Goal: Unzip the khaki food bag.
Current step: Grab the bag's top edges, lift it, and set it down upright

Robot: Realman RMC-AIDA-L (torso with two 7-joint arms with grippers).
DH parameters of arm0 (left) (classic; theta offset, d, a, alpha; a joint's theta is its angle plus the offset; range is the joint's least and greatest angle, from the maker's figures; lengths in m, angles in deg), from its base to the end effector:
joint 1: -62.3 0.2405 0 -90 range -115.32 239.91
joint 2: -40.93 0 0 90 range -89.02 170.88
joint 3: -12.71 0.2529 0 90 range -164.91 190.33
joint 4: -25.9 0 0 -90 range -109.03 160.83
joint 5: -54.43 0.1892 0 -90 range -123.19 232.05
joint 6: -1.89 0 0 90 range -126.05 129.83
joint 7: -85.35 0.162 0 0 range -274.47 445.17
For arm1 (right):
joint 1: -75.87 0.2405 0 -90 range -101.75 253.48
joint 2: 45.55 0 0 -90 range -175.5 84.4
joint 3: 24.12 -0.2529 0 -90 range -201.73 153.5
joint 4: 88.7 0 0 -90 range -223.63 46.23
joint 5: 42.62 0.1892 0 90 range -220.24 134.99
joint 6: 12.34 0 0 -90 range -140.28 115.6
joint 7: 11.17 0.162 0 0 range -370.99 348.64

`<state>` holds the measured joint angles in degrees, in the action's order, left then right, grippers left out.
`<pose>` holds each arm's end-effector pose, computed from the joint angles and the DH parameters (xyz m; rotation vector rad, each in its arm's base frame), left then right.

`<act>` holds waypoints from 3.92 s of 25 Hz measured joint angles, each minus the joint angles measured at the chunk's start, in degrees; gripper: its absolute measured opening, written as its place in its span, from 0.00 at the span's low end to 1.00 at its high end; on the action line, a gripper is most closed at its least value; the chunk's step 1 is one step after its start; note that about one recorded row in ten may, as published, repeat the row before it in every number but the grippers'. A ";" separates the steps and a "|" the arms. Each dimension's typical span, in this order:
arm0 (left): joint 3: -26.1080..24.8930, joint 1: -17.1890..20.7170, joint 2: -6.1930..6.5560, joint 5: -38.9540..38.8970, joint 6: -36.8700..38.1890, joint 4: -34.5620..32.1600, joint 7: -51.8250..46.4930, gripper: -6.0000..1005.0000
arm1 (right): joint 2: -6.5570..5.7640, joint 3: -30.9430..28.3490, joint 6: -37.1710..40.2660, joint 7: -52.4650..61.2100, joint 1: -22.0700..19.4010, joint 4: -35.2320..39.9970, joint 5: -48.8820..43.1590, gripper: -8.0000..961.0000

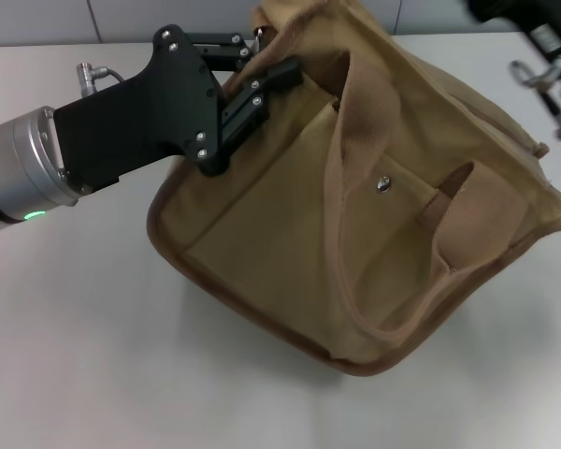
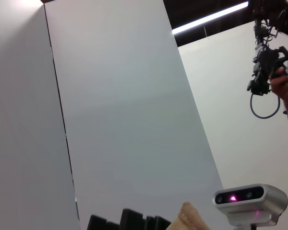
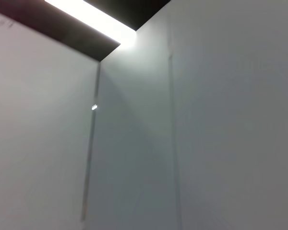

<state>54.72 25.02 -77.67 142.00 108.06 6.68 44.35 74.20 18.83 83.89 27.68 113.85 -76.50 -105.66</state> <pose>-0.1540 0.3076 -0.0010 -2.4356 0.2283 -1.4033 0.1601 0.3513 0.0229 -1.9856 0.0661 1.4502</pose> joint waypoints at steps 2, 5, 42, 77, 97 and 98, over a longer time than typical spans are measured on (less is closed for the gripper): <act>0.00 0.21 0.01 -0.01 0.00 -0.03 -0.12 0.09 | 0.03 2.61 -0.98 0.10 0.96 -0.65 0.10 0.88; 0.00 0.38 0.03 -0.10 0.00 -0.12 -0.17 0.09 | 0.04 6.24 -2.30 0.82 1.85 -1.44 -0.02 0.88; 0.76 1.55 0.13 -0.08 1.54 -2.40 -1.71 0.09 | -0.58 10.19 -3.07 22.34 -8.47 19.48 -4.97 0.88; 3.51 0.63 0.00 -0.23 0.16 -4.92 -3.48 0.09 | -0.26 8.54 1.28 55.29 -16.38 50.80 -31.05 0.88; 3.61 0.84 0.04 0.08 0.29 -4.95 -3.57 0.09 | -0.51 20.32 -13.03 41.63 -8.68 36.32 -16.03 0.87; 3.61 0.87 0.03 0.09 0.33 -4.95 -3.57 0.09 | -0.54 21.26 -13.42 42.27 -8.71 36.60 -16.33 0.87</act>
<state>58.33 25.89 -77.63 142.10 108.39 1.72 40.78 73.66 40.09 70.48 69.95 105.14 -39.90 -122.00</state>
